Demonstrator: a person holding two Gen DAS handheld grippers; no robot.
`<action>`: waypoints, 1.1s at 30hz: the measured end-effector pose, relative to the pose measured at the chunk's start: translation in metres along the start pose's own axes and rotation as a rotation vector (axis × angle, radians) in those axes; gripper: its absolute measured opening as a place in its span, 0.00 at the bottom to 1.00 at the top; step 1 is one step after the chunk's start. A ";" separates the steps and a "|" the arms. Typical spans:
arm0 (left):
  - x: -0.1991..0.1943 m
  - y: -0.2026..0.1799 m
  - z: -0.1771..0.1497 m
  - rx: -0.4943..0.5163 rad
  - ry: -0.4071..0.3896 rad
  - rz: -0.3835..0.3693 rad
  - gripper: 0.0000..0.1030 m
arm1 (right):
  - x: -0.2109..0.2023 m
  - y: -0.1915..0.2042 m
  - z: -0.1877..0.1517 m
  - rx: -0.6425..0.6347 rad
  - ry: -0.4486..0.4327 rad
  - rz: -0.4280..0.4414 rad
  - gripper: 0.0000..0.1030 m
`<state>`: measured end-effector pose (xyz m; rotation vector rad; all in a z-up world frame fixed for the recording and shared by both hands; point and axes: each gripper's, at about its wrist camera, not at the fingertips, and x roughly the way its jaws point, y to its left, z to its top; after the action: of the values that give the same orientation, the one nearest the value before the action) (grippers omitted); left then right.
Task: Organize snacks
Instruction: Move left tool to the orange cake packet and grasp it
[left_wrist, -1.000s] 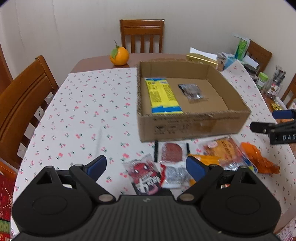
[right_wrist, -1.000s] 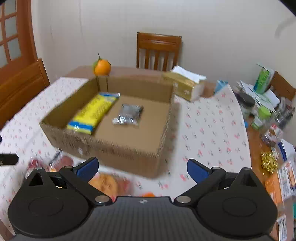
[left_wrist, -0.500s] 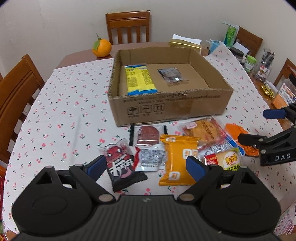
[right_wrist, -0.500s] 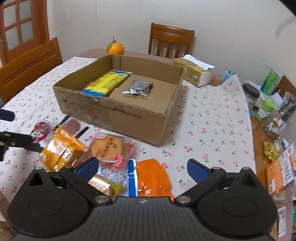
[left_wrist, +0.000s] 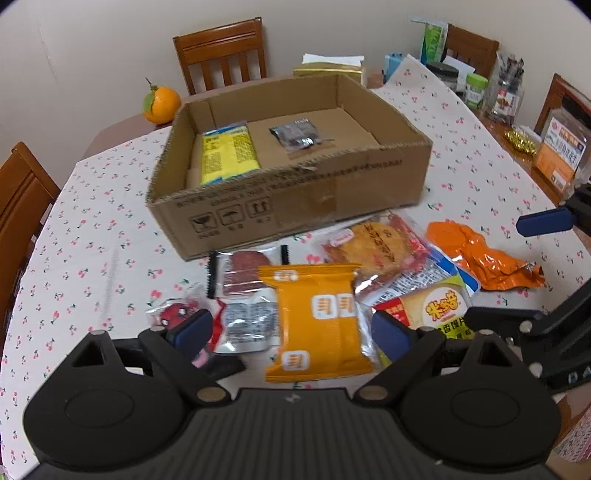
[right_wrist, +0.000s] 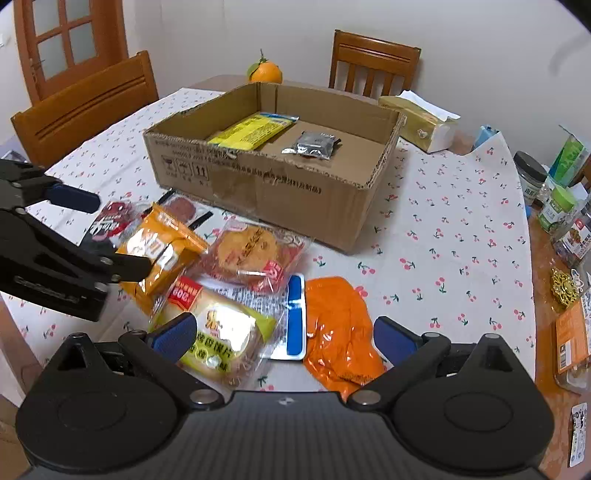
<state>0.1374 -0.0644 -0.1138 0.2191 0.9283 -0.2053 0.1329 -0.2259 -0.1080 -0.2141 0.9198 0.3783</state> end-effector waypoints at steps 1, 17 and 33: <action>0.002 -0.003 0.000 0.004 0.000 0.007 0.90 | 0.000 0.000 -0.001 -0.006 0.004 0.006 1.00; 0.012 -0.021 -0.003 0.052 -0.020 0.132 0.84 | 0.002 -0.008 -0.003 -0.071 0.013 0.073 1.00; 0.015 -0.024 -0.005 0.021 -0.021 0.056 0.46 | 0.005 -0.002 0.000 -0.124 0.023 0.111 1.00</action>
<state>0.1363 -0.0870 -0.1314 0.2618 0.8987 -0.1654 0.1368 -0.2265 -0.1123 -0.2819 0.9337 0.5377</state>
